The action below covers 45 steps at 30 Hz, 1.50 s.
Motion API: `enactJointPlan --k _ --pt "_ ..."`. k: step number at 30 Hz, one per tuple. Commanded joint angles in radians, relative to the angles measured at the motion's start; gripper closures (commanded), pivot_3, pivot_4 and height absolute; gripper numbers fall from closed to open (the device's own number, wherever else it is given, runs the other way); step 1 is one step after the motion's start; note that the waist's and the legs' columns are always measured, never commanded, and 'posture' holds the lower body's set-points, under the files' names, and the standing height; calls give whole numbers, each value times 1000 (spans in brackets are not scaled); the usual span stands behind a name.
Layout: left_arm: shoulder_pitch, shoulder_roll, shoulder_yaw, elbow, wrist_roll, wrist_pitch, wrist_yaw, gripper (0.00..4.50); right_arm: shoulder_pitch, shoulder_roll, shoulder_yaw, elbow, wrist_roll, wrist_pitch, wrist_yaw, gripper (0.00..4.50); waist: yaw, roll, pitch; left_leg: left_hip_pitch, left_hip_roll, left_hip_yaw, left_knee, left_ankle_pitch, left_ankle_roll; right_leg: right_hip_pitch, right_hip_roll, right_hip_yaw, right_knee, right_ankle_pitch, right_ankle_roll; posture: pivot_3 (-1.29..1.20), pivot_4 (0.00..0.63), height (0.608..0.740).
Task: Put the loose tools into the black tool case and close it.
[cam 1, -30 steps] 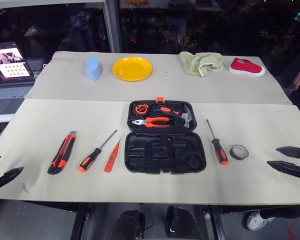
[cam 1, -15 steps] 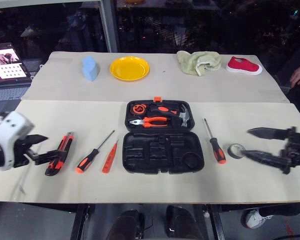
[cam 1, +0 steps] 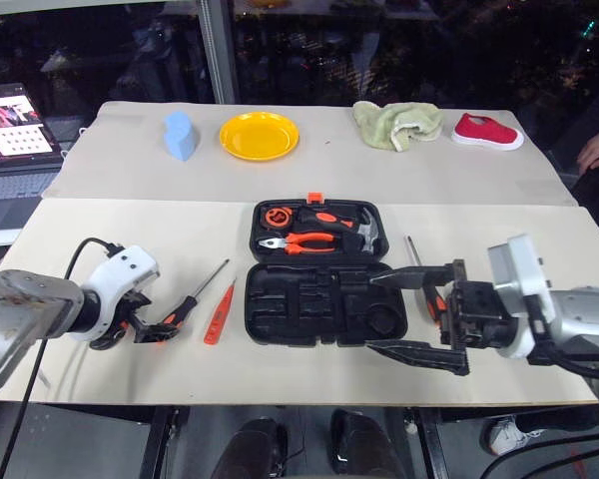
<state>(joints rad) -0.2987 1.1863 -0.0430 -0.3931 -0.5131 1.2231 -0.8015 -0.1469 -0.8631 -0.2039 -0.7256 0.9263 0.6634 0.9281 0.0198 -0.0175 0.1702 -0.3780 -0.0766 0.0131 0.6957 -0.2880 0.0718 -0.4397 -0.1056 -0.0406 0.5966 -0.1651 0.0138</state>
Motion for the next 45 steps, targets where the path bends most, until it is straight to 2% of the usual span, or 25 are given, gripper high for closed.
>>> enactJointPlan --k 1,6,10,14,17,20,25,27,32,36,39,43,45 --pt "-64 -8 -80 32 43 -4 3 0 -30 30 46 -41 12 -1 -48 5 0 -1 0 0 0 0 0 0 0 0 0 0 0 0 0 0 150 740" --pt "-92 -28 -152 74 63 -20 -22 0 -50 52 83 -37 1 -8 -85 5 -3 -1 0 -1 0 0 0 0 1 -1 1 0 0 0 0 0 150 740" --pt "-85 -55 -203 147 101 -56 -35 1084 -72 68 100 -27 -6 -12 -108 0 -2 0 -1 2 0 0 0 0 0 1 1 0 0 0 0 0 150 740" --pt "-118 -103 -193 196 103 -34 -38 2590 -88 75 96 -21 4 -8 -127 0 1 2 -2 7 0 0 0 0 1 5 1 0 1 -1 1 0 150 740" --pt "-149 -150 -150 196 69 20 -43 3567 -91 77 87 -21 16 -5 -140 0 7 3 -3 9 0 0 0 0 2 6 0 0 1 -4 7 0 150 740" --pt "-182 -194 -99 222 56 86 -28 3605 -84 75 81 -21 19 -7 -150 0 18 2 -3 9 0 0 1 0 2 4 0 0 1 -3 4 0 150 740" --pt "-265 -216 -36 283 45 137 -21 3606 -65 72 63 -24 28 -6 -166 0 23 2 -3 6 0 0 1 4 9 4 2 0 1 0 1 0 150 740" --pt "-338 -207 -38 303 57 70 -45 3606 -49 69 44 -24 35 -2 -177 0 25 -1 -2 4 0 0 1 4 9 4 1 0 2 0 0 0 150 740" --pt "-468 -166 -128 273 73 -171 -244 3606 18 39 -16 -29 42 1 -179 0 20 -6 -1 -4 -1 -2 5 4 8 -2 1 0 4 0 0 0 150 740" --pt "-559 -175 -278 282 159 -361 -407 3606 76 19 -73 -38 53 2 -190 0 17 -6 -1 -6 -1 -2 5 4 9 -3 2 -1 2 0 0 0 150 740" --pt "-626 -236 -395 334 253 -474 -475 3606 109 12 -111 -47 68 5 -210 0 19 -6 -1 -6 -1 -2 5 5 10 -2 7 0 0 0 -1 0 150 740" --pt "-695 -348 -502 460 385 -628 -502 3606 153 15 -151 -61 84 10 -243 0 20 -6 -1 -7 0 -1 7 5 11 -1 5 0 0 0 -1 0 150 740" --pt "-736 -440 -560 580 473 -724 -475 3606 195 20 -178 -73 88 8 -260 0 21 -6 -1 -8 0 -1 9 4 13 -1 2 0 1 0 0 0 150 740"
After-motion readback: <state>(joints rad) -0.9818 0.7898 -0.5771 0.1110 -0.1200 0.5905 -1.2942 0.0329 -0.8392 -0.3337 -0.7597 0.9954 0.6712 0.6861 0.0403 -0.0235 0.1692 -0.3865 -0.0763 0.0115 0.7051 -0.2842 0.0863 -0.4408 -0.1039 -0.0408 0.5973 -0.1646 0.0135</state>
